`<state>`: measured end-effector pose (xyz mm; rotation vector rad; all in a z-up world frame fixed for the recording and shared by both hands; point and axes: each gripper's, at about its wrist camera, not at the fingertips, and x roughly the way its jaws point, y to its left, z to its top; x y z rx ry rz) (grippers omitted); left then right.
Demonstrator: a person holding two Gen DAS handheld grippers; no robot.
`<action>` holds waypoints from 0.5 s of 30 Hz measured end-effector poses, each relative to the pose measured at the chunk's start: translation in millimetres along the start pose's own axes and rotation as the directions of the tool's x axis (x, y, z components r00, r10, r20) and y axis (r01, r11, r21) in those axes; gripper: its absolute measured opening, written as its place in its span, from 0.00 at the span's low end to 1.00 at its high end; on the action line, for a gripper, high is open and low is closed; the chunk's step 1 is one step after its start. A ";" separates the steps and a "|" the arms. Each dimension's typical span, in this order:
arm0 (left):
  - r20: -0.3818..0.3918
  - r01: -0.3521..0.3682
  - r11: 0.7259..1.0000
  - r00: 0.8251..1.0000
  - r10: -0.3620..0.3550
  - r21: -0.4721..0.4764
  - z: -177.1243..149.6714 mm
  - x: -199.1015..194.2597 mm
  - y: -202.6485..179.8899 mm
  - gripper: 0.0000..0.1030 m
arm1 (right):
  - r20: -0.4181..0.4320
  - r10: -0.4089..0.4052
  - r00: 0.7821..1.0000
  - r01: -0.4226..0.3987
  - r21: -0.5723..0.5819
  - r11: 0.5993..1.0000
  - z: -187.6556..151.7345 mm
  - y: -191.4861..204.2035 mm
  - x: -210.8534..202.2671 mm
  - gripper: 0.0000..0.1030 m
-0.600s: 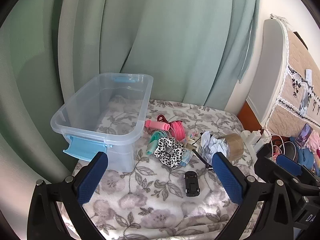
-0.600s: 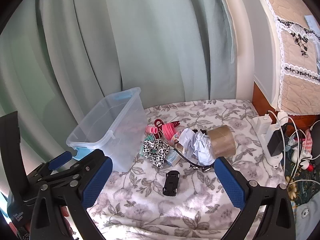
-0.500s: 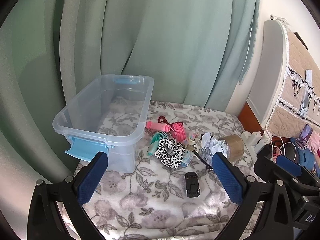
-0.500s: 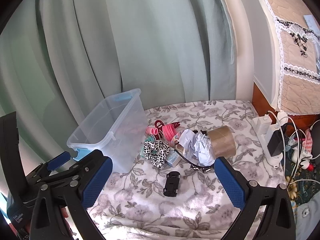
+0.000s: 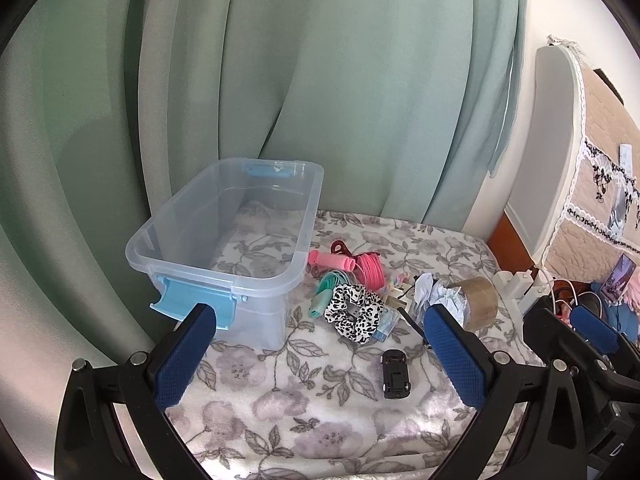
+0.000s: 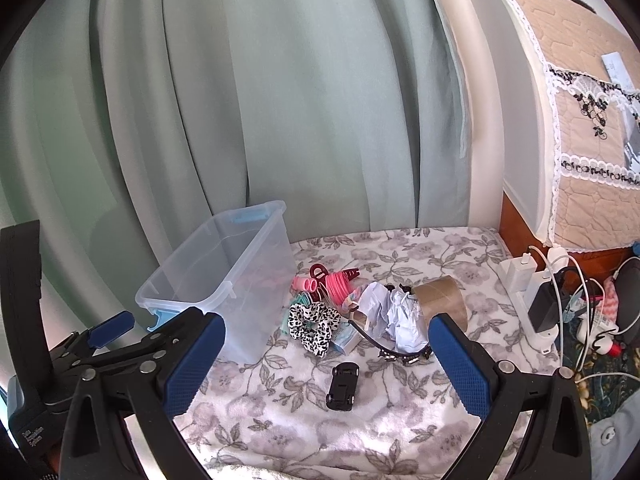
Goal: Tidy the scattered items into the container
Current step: 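Move both grippers toward the pile of items beside the clear box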
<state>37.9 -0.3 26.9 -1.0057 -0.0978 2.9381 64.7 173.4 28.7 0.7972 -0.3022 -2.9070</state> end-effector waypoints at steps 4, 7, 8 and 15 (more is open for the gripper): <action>0.015 -0.003 1.000 1.000 0.003 0.001 2.3 -2.2 1.5 1.00 | 0.009 0.004 1.000 -0.004 0.004 1.000 1.1 0.8 -2.7 1.00; 0.017 0.000 1.000 1.000 0.000 0.006 1.5 -1.9 0.6 1.00 | 0.011 0.000 1.000 0.000 -0.002 1.000 1.1 1.2 -3.4 1.00; 0.013 0.003 1.000 1.000 -0.003 0.004 0.8 -1.0 0.5 1.00 | 0.009 -0.001 1.000 0.001 -0.002 1.000 1.3 1.1 -3.1 1.00; -0.007 0.011 0.999 1.000 -0.011 0.031 -6.7 9.5 -8.6 1.00 | -0.018 -0.015 1.000 0.015 0.011 1.000 1.1 -6.5 4.1 1.00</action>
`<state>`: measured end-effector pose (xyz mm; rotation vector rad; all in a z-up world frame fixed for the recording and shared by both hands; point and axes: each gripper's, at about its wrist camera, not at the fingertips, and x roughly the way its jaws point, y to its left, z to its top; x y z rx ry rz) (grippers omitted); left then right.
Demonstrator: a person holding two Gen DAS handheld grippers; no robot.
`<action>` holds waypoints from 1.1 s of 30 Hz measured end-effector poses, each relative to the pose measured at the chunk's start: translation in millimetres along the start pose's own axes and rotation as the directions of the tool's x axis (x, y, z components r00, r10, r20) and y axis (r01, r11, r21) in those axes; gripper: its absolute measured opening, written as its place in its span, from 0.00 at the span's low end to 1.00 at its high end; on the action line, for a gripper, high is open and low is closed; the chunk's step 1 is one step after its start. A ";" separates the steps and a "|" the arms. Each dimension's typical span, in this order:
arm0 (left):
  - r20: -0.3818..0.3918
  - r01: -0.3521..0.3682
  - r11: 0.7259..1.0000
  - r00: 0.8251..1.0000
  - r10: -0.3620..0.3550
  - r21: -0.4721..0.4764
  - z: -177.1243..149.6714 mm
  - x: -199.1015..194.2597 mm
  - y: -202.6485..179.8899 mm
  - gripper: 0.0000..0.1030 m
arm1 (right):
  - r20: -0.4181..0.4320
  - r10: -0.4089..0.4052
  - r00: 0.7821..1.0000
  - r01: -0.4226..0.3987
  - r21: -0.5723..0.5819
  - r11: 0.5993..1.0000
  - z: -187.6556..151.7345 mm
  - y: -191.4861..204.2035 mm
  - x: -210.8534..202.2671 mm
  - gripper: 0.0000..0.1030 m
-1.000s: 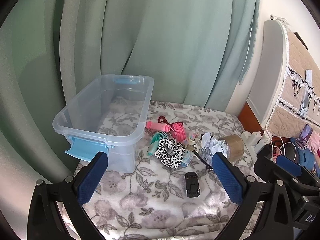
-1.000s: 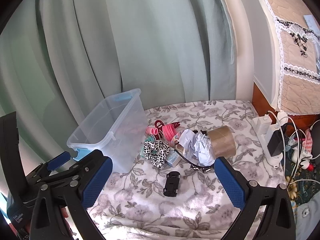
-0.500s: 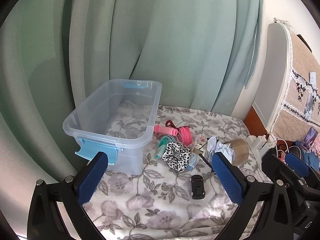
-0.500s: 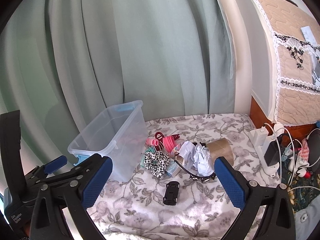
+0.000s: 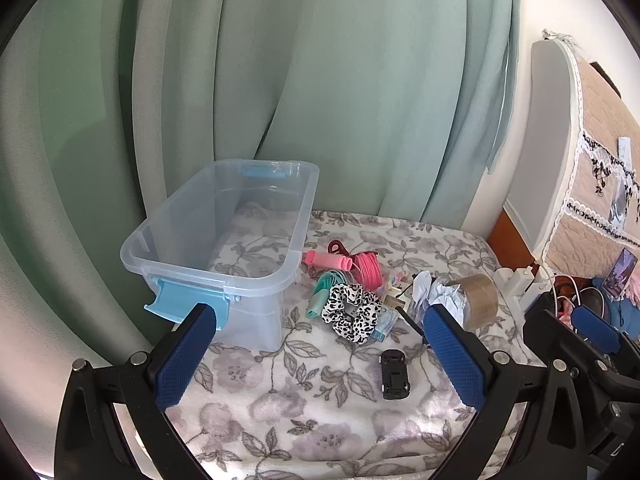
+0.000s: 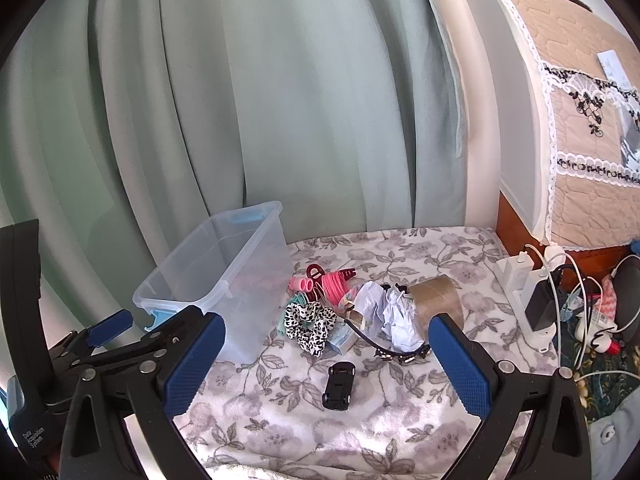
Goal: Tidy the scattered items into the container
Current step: 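Move both grippers toward the pile of items beside the clear box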
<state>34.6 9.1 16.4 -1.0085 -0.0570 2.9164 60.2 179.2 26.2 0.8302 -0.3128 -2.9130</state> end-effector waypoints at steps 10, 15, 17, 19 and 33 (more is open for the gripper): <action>-0.104 0.084 0.995 0.991 -0.079 0.044 -13.6 41.0 -28.5 1.00 | -0.100 -0.032 0.994 0.038 0.058 0.998 -16.5 -39.9 20.9 1.00; -0.153 0.148 0.986 0.979 -0.135 0.077 -19.6 66.3 -41.5 1.00 | -0.143 -0.047 0.989 0.059 0.082 0.995 -26.1 -60.3 32.8 1.00; -0.214 0.186 0.979 0.963 -0.165 0.079 -25.0 81.3 -43.9 1.00 | -0.170 -0.045 0.984 0.062 0.094 0.994 -32.5 -68.9 39.9 1.00; -0.268 0.210 0.975 0.946 -0.183 0.077 -31.5 95.4 -45.8 1.00 | -0.201 -0.050 0.978 0.071 0.098 0.993 -39.1 -75.7 47.9 1.00; -0.477 0.174 0.975 0.875 -0.088 0.140 -70.1 165.3 -75.1 1.00 | -0.338 -0.056 0.939 0.102 0.121 0.987 -53.0 -116.9 106.2 1.00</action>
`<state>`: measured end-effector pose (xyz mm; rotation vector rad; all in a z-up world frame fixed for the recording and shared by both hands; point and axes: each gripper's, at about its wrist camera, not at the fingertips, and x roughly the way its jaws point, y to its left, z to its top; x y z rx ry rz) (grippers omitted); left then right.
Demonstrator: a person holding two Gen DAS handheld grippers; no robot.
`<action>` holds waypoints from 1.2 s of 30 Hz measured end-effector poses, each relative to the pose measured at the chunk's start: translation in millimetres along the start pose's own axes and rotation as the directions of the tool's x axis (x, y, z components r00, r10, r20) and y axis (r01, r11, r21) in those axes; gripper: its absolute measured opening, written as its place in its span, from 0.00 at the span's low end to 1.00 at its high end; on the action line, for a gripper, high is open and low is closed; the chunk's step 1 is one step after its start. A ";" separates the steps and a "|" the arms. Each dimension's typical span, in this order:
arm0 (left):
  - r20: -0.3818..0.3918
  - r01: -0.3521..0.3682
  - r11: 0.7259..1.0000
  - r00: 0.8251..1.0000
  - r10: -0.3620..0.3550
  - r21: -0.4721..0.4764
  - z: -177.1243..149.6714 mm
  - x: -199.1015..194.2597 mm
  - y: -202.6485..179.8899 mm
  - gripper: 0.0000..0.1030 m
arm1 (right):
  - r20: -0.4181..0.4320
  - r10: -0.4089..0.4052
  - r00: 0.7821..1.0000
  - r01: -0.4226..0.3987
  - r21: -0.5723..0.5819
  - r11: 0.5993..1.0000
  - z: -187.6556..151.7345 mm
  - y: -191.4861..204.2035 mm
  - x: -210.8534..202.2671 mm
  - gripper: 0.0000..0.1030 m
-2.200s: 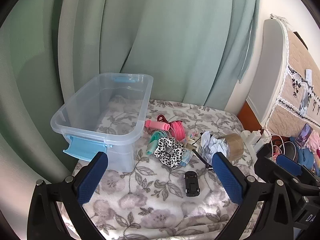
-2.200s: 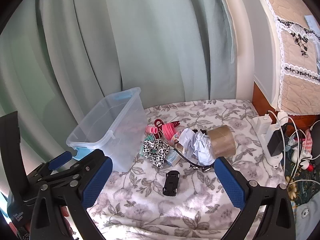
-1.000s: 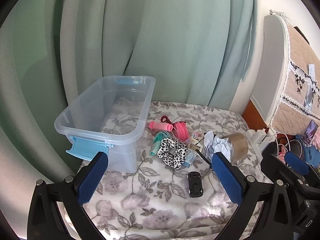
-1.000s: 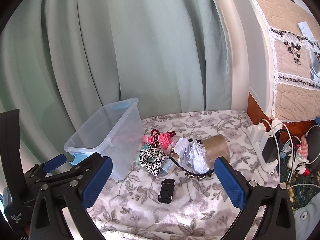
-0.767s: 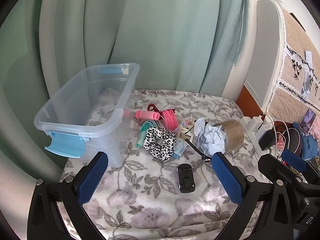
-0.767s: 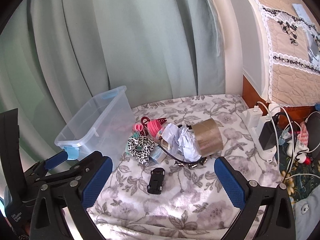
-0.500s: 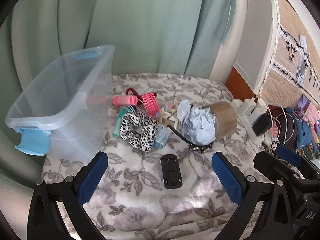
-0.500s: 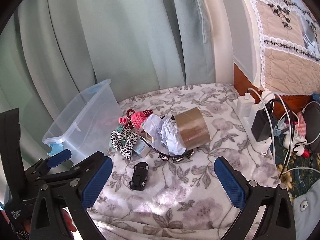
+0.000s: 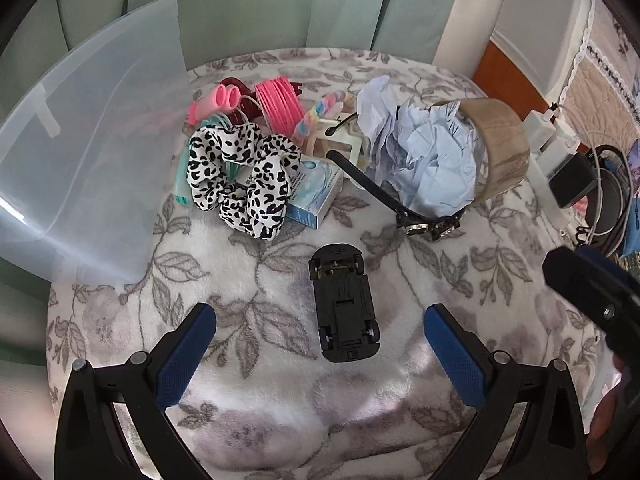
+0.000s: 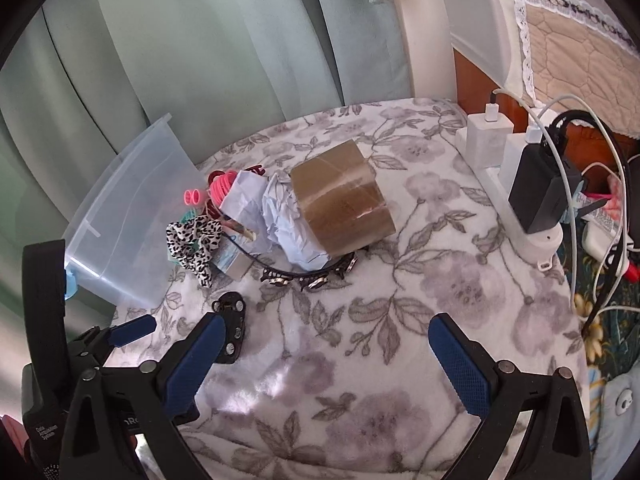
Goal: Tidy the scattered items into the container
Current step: 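Move both grippers toward the pile of items beside the clear box, then grasp the brown tape roll with the right gripper while the left grasps the black toy car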
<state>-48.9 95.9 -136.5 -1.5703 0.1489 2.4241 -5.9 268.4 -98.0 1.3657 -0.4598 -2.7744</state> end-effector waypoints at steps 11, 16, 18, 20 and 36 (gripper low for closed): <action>-0.083 -0.030 0.999 0.996 0.028 -0.019 5.3 28.1 4.4 0.97 | 0.031 -0.060 0.998 0.061 -0.039 0.997 46.2 -2.2 36.3 1.00; -0.121 -0.024 0.999 0.992 0.022 -0.021 3.3 35.9 7.1 0.81 | 0.011 -0.067 0.998 0.067 -0.057 0.996 54.1 -2.2 52.2 0.95; -0.130 -0.017 1.000 0.991 0.014 -0.022 2.9 38.0 8.3 0.77 | 0.005 -0.068 0.998 0.068 -0.058 0.996 56.0 -3.0 56.5 0.93; -0.125 -0.017 1.000 0.992 0.014 -0.021 3.0 37.6 9.2 0.72 | 0.004 -0.043 0.999 0.043 -0.049 0.998 58.3 -4.8 59.0 0.92; -0.100 -0.030 1.000 0.995 0.029 -0.007 3.8 29.1 15.0 0.33 | -0.009 0.091 0.996 -0.091 -0.005 0.996 67.3 -11.9 57.9 0.60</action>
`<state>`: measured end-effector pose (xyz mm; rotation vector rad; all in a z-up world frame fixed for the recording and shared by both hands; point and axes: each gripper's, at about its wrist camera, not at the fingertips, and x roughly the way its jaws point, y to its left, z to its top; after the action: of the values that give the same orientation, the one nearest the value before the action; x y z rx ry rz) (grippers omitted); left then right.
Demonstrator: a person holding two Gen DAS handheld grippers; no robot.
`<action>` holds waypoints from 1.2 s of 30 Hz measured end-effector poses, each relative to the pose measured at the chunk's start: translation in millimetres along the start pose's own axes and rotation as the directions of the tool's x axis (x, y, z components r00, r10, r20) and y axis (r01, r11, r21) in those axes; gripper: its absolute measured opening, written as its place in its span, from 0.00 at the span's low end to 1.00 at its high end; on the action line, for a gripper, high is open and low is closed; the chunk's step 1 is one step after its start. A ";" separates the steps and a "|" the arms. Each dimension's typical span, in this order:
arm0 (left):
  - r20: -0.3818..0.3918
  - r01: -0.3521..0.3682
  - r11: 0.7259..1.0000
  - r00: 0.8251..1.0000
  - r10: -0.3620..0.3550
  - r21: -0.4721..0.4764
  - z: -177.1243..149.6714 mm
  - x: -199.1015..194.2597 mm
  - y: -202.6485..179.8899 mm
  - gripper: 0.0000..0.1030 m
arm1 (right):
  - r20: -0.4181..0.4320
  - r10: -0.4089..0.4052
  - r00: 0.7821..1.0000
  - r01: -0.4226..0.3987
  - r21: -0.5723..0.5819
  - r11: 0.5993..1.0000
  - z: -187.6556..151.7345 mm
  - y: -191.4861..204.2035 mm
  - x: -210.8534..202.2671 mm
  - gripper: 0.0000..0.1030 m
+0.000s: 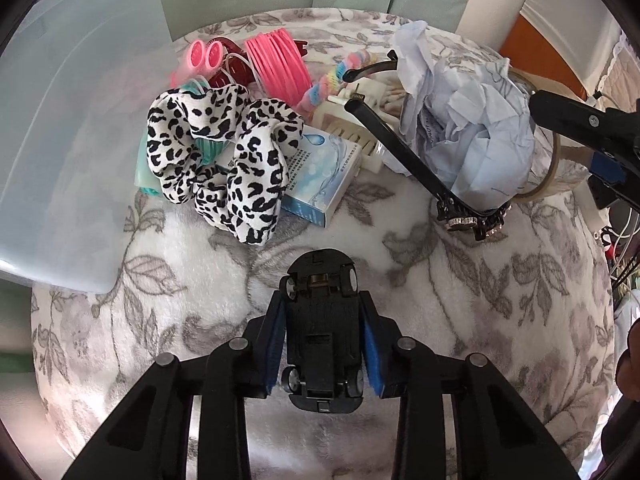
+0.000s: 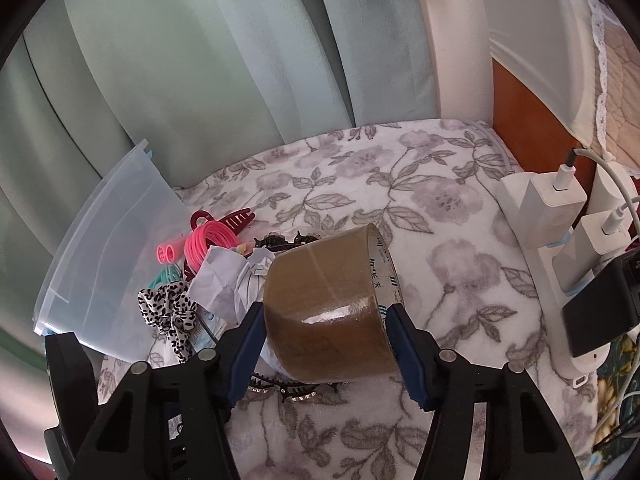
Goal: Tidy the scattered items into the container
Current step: 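Grasp the brown tape roll with the right gripper while the left grasps the black toy car, then carry the tape roll and toy car in both grippers over the clear box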
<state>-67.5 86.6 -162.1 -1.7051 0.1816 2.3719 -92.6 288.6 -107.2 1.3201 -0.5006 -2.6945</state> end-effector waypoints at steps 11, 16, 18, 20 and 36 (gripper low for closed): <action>-0.015 0.009 1.000 1.000 -0.009 -0.001 -6.5 -8.6 4.7 0.33 | -0.014 -0.043 0.999 0.044 0.106 0.993 -12.6 -29.9 -26.3 0.56; -0.006 0.002 1.000 1.000 -0.002 0.001 -8.4 -15.6 6.2 0.33 | -0.014 -0.042 0.999 0.044 0.166 0.985 -23.3 -47.6 -43.6 0.56; 0.002 0.000 1.000 1.000 0.000 0.003 -8.4 -19.0 6.0 0.33 | -0.009 -0.056 0.998 0.057 0.169 0.984 -25.6 -49.6 -50.2 0.56; 0.012 -0.001 1.000 1.000 0.001 0.007 -8.3 -23.1 5.5 0.33 | -0.007 -0.067 0.998 0.067 0.176 0.982 -27.6 -52.1 -56.6 0.56; 0.098 0.021 1.000 0.995 -0.022 0.012 -6.7 -79.2 -1.8 0.33 | 0.047 -0.084 0.995 0.072 0.228 0.971 -32.2 -42.6 -108.3 0.56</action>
<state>-36.6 78.9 -89.3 -1.5729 0.1592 2.4271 2.0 345.7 -58.6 1.3446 -0.7990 -2.8147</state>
